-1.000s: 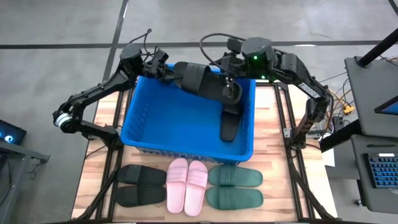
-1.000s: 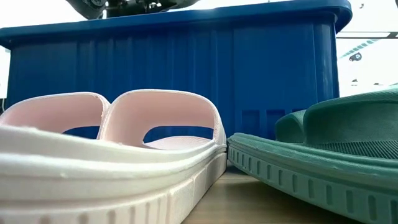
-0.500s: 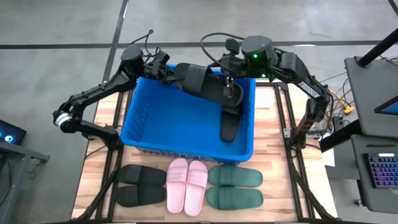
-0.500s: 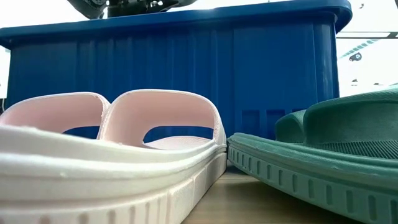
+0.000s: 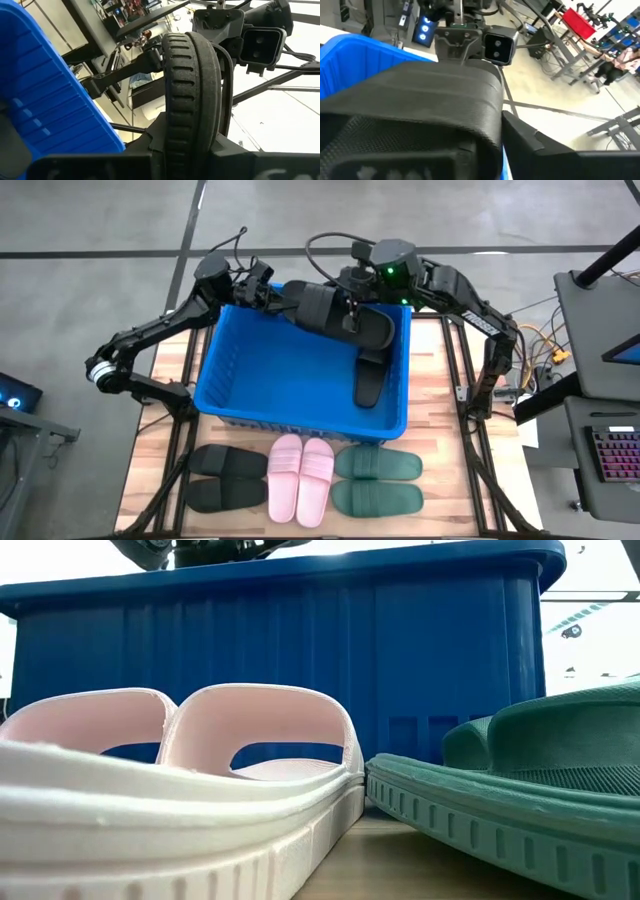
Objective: Pick and place slides into bin
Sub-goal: Put the black slide into the blue bin
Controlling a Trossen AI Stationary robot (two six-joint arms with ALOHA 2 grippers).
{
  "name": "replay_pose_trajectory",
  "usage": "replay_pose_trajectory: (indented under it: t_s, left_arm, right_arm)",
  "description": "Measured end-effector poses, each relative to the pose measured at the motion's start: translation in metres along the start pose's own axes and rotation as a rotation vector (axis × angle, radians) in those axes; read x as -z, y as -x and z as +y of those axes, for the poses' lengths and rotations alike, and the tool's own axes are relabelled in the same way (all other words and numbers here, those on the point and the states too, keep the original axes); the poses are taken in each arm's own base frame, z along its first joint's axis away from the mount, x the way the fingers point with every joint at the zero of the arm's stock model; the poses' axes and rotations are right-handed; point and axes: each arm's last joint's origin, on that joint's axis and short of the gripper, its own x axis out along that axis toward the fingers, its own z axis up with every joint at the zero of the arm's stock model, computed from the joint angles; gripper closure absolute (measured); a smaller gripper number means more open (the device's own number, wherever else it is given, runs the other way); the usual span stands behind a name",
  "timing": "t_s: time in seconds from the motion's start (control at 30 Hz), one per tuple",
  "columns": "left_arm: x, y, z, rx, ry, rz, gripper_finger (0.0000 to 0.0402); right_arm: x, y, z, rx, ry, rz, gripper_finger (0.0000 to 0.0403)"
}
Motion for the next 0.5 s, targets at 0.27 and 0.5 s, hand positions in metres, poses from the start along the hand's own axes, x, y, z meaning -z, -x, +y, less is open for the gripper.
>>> replay_pose_trajectory:
  t_s: [0.27, 0.5]
  left_arm:
    - [-0.002, -0.001, 0.002, -0.008, -0.007, -0.032, 0.0307]
    - [-0.006, -0.001, 0.002, -0.036, -0.148, -0.141, 0.0244]
  right_arm:
    - [-0.001, 0.011, -0.003, 0.062, -0.075, 0.008, 0.0392]
    - [0.0, 0.043, -0.006, 0.076, -0.124, 0.031, 0.0393]
